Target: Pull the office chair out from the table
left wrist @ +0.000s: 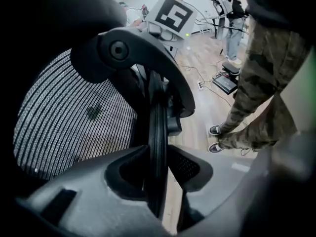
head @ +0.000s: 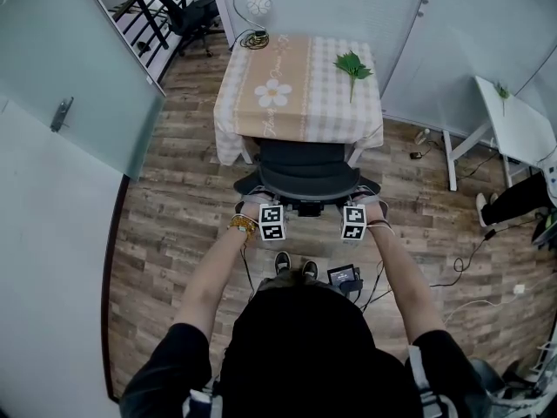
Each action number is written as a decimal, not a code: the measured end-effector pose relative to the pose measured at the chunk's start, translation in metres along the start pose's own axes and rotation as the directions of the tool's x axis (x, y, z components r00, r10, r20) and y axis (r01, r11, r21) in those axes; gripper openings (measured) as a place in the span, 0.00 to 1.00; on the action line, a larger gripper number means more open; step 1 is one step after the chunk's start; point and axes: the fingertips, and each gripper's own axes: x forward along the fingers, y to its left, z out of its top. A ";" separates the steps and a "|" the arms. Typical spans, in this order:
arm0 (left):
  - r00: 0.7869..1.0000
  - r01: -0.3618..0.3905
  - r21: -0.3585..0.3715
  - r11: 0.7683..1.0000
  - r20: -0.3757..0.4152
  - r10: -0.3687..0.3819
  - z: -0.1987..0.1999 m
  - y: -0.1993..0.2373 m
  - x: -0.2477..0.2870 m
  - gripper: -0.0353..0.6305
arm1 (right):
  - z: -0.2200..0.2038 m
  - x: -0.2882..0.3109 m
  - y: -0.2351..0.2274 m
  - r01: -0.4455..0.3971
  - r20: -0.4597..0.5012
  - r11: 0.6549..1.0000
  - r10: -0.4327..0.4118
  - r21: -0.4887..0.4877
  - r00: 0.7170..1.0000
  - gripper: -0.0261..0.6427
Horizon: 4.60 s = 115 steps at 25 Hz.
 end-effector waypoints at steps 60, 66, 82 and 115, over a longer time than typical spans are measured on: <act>0.996 -0.008 0.012 1.000 -0.084 0.009 -0.082 -0.071 -0.037 0.23 | 0.055 -0.016 0.077 0.033 -0.086 0.988 -0.021 0.151 0.996 0.17; 0.997 -0.005 0.022 1.000 -0.076 0.007 -0.086 -0.078 -0.045 0.23 | 0.065 -0.021 0.084 0.037 -0.091 0.986 -0.022 0.163 0.996 0.17; 0.998 0.010 0.038 0.999 -0.068 -0.007 -0.097 -0.110 -0.063 0.23 | 0.091 -0.032 0.116 0.035 -0.115 0.981 -0.013 0.193 0.993 0.17; 0.991 0.059 -0.033 0.998 -0.121 -0.062 -0.077 -0.173 -0.088 0.23 | 0.096 -0.063 0.174 0.027 -0.089 0.987 -0.013 0.161 0.996 0.17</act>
